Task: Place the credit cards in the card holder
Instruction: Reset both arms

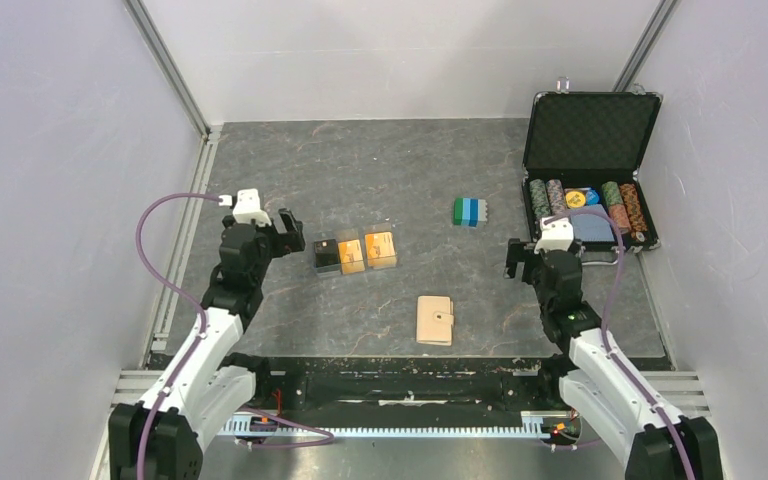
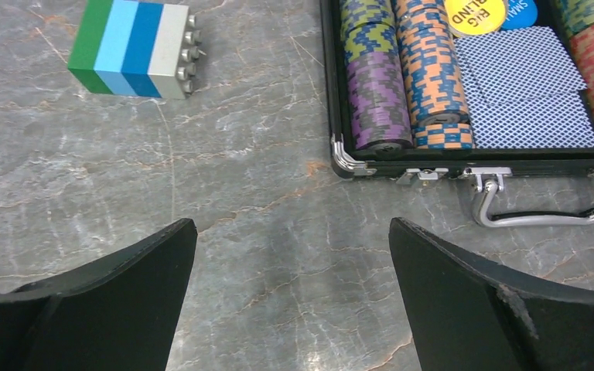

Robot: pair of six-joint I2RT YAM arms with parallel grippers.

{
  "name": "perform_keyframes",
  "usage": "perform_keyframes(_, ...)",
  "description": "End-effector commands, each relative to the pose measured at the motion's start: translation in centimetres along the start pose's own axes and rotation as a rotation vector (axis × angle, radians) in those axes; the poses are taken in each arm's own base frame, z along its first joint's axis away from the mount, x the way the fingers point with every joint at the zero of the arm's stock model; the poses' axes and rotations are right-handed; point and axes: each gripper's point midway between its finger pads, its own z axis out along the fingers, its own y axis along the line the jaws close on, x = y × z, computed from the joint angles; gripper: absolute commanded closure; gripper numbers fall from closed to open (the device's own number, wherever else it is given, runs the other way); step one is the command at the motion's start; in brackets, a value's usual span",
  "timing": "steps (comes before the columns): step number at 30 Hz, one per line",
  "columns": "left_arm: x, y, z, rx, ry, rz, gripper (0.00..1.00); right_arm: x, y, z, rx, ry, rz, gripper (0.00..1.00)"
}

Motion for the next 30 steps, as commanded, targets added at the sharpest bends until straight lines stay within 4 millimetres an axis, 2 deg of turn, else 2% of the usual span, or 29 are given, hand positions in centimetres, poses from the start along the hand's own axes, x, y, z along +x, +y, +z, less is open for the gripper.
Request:
perform_keyframes(1,-0.7,1.2,0.7,-0.047,-0.058,0.080,0.00,-0.2,-1.3,0.5,0.069,-0.103,-0.013,0.02)
perform_keyframes(6,1.3,1.4,1.8,-0.014,-0.059,0.176,0.00,3.7,-3.5,0.1,0.173,-0.160,-0.040,0.02)
perform_keyframes(9,2.0,1.9,2.6,-0.031,-0.082,0.200,0.00,4.5,-3.9,-0.3,0.178,-0.210,-0.062,0.02)
perform_keyframes(12,2.6,2.8,3.4,-0.080,-0.099,0.187,0.00,4.5,-3.9,-0.8,0.168,-0.264,-0.073,0.02)
perform_keyframes(15,3.1,3.1,4.6,-0.088,-0.098,0.230,0.00,4.3,-5.1,-1.4,0.232,-0.304,-0.058,0.02)
perform_keyframes(19,3.4,3.4,6.5,-0.110,-0.122,0.238,0.00,2.7,-4.5,-0.6,0.191,-0.328,-0.084,0.02)
perform_keyframes(21,4.1,2.7,7.5,-0.060,-0.079,0.287,0.00,1.6,-4.5,-0.1,0.190,-0.346,-0.086,0.02)
perform_keyframes(23,4.4,3.1,8.4,-0.073,-0.072,0.279,0.00,0.9,-4.8,0.6,0.200,-0.352,-0.090,0.02)
perform_keyframes(26,4.6,4.0,8.6,-0.067,-0.069,0.228,0.00,1.7,-5.4,1.5,0.207,-0.325,-0.068,0.02)
perform_keyframes(27,4.9,4.1,8.3,-0.055,-0.068,0.214,0.00,0.8,-5.4,1.3,0.203,-0.371,-0.063,0.02)
perform_keyframes(29,5.4,4.3,7.8,-0.046,-0.112,0.212,0.00,1.9,-5.1,2.0,0.184,-0.304,-0.072,0.02)
perform_keyframes(30,5.1,4.1,7.5,-0.039,-0.156,0.211,0.00,1.5,-5.1,1.7,0.187,-0.330,-0.069,0.02)
